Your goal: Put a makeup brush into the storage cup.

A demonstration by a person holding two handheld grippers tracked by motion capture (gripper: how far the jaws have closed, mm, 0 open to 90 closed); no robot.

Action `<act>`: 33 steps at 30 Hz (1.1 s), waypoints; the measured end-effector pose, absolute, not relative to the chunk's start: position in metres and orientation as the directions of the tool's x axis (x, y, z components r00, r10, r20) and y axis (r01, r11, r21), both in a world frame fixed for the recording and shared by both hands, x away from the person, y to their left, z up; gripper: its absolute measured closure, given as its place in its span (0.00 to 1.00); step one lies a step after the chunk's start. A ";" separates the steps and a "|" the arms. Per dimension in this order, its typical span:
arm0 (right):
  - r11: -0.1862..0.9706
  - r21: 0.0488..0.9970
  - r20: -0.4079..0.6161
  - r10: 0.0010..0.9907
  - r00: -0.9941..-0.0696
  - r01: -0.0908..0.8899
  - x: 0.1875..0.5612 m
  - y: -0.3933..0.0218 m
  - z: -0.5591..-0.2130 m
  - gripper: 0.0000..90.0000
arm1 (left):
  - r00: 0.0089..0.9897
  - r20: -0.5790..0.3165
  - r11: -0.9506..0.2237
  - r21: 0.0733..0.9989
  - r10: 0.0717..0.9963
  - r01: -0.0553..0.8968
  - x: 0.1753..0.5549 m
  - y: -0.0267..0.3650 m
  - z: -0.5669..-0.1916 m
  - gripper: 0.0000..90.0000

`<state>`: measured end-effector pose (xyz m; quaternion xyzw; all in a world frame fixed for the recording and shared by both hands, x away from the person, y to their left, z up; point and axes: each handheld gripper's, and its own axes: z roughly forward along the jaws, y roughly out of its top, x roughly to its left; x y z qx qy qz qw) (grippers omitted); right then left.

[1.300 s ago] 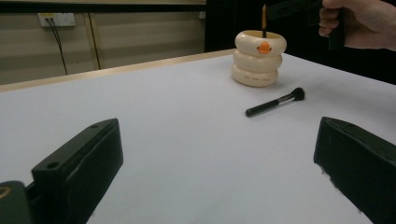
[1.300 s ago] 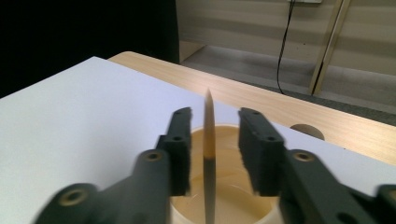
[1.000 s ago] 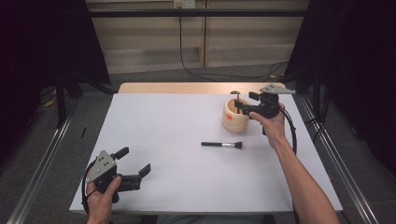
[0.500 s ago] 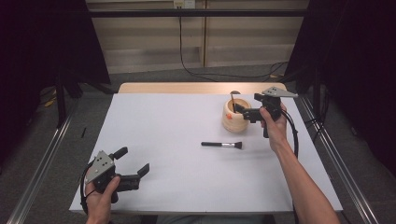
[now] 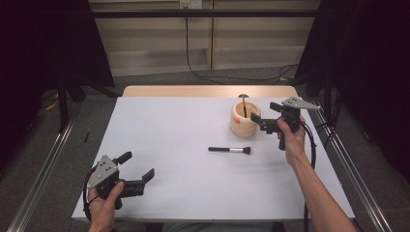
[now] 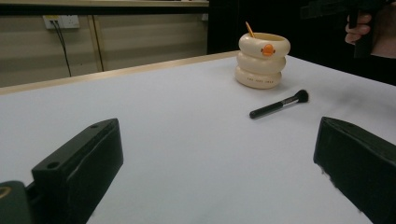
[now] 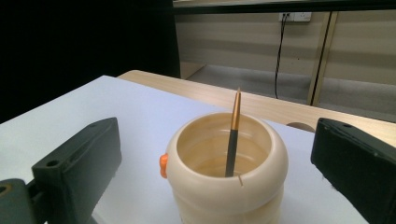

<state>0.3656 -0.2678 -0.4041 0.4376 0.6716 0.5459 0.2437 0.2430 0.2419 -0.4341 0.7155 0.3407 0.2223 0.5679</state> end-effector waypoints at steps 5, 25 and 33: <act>0.037 0.947 0.137 0.852 -0.506 0.318 0.354 -0.271 -0.402 0.01 | 0.666 -0.074 -0.115 0.965 0.743 0.235 0.243 0.244 -0.434 0.02; 0.071 0.947 0.114 0.836 -0.537 0.312 0.298 -0.280 -0.406 0.01 | 0.666 -0.072 -0.114 0.966 0.743 0.232 0.243 0.244 -0.434 0.02; 0.064 0.953 0.110 0.839 -0.532 0.297 0.275 -0.284 -0.411 0.02 | 0.667 -0.074 -0.112 0.966 0.741 0.231 0.243 0.245 -0.434 0.02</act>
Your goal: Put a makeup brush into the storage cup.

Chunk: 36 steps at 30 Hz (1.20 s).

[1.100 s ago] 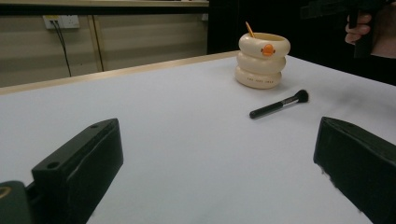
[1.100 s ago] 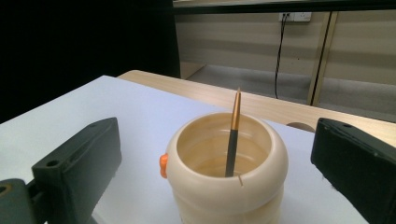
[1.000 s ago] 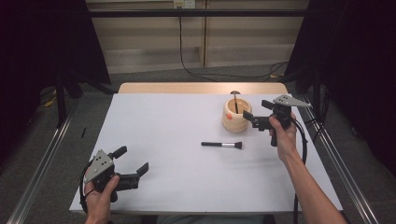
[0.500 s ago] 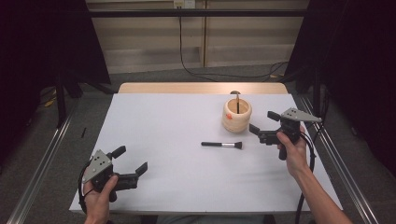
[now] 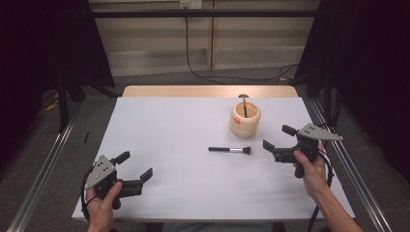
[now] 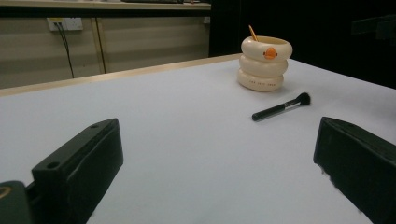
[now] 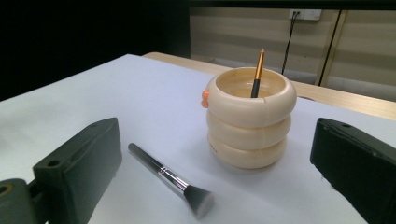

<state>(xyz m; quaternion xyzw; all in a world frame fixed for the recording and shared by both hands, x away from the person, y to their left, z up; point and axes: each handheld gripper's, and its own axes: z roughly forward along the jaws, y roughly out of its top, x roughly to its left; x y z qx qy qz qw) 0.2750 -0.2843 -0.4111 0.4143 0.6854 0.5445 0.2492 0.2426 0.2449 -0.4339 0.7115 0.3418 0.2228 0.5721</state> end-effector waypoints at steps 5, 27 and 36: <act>0.073 0.950 0.105 0.840 -0.532 0.303 0.260 -0.287 -0.417 0.02 | 0.669 -0.071 -0.114 0.967 0.740 0.229 0.241 0.244 -0.433 0.02; 0.066 0.955 0.094 0.859 -0.503 0.290 0.198 -0.300 -0.426 0.02 | 0.664 -0.094 -0.089 0.968 0.741 0.236 0.236 0.247 -0.433 0.01; 0.093 0.955 0.075 0.844 -0.530 0.282 0.198 -0.299 -0.426 0.01 | 0.665 -0.089 -0.093 0.968 0.742 0.234 0.236 0.248 -0.434 0.01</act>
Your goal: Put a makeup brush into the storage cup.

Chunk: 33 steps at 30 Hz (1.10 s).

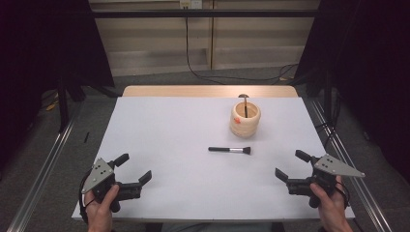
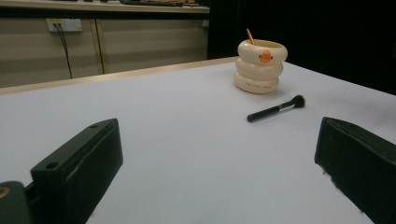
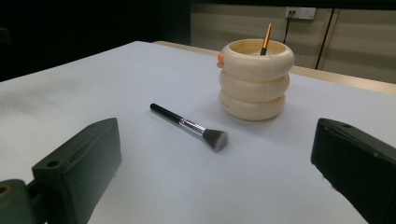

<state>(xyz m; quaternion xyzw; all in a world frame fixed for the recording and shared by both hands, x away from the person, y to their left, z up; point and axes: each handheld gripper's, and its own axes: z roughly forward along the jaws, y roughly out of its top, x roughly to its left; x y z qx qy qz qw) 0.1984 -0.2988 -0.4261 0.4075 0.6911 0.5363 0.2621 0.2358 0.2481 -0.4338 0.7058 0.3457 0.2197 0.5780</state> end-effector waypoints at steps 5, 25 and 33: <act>0.085 0.950 0.092 0.843 -0.529 0.302 0.201 -0.299 -0.427 0.01 | 0.666 -0.091 -0.094 0.967 0.741 0.237 0.238 0.248 -0.434 0.01; 0.092 0.954 0.091 0.816 -0.570 0.285 0.229 -0.298 -0.412 0.00 | 0.676 -0.079 -0.119 0.963 0.733 0.241 0.237 0.242 -0.434 0.01; 0.113 0.954 0.080 0.795 -0.602 0.277 0.241 -0.289 -0.408 0.00 | 0.671 -0.076 -0.113 0.966 0.737 0.234 0.240 0.243 -0.434 0.01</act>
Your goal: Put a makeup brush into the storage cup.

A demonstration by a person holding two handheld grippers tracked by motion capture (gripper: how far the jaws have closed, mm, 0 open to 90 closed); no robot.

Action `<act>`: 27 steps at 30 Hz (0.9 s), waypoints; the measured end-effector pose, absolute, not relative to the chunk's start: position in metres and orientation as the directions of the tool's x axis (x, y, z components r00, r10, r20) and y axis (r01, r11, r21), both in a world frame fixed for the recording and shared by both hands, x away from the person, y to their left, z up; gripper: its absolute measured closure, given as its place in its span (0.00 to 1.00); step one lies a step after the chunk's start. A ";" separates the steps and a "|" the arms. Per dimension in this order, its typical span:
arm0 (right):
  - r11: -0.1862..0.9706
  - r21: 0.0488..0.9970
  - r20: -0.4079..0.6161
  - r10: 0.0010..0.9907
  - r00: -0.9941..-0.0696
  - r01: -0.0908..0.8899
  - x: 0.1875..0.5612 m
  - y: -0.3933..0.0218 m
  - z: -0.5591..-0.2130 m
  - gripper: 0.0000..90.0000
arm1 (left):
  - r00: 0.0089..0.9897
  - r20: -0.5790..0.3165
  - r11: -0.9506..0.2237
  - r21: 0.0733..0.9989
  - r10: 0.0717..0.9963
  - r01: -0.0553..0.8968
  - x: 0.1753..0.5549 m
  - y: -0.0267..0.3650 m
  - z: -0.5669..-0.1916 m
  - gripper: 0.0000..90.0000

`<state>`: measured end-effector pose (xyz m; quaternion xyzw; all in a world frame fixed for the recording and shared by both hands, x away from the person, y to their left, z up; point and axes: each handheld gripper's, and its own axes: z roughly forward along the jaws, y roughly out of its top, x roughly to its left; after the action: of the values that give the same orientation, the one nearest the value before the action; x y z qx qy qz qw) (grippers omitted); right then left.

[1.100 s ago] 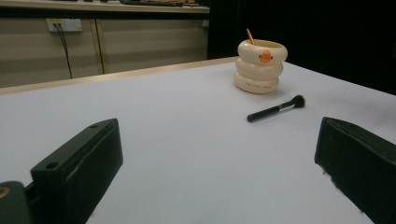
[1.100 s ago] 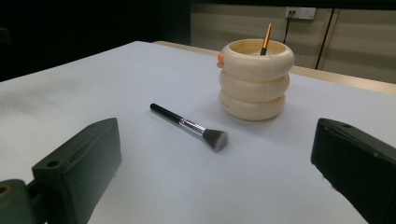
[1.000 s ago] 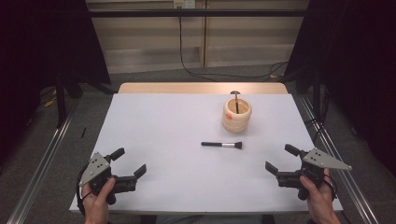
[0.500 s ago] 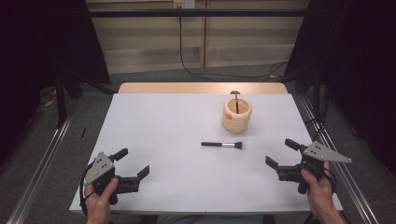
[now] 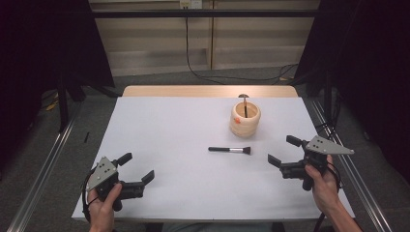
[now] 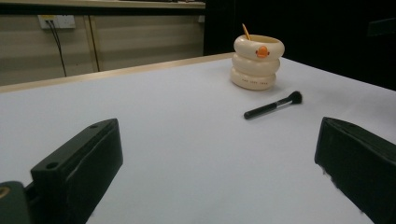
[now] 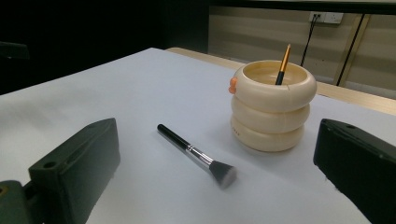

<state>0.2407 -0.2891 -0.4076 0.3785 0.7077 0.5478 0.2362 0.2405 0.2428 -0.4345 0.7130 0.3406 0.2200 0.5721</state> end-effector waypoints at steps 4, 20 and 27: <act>0.124 0.949 0.083 0.787 -0.611 0.289 0.248 -0.287 -0.404 0.00 | 0.669 -0.082 -0.113 0.963 0.738 0.243 0.241 0.243 -0.436 0.01; 0.130 0.962 0.057 0.766 -0.640 0.241 0.286 -0.263 -0.386 0.01 | 0.678 -0.081 -0.115 0.964 0.731 0.239 0.240 0.243 -0.435 0.01; 0.121 0.968 0.051 0.759 -0.649 0.219 0.303 -0.251 -0.378 0.01 | 0.678 -0.080 -0.114 0.965 0.731 0.237 0.240 0.243 -0.434 0.01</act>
<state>0.3031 -0.2511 -0.3780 0.3445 0.7097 0.5662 0.2387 0.2397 0.2428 -0.4341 0.7146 0.3384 0.2156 0.5730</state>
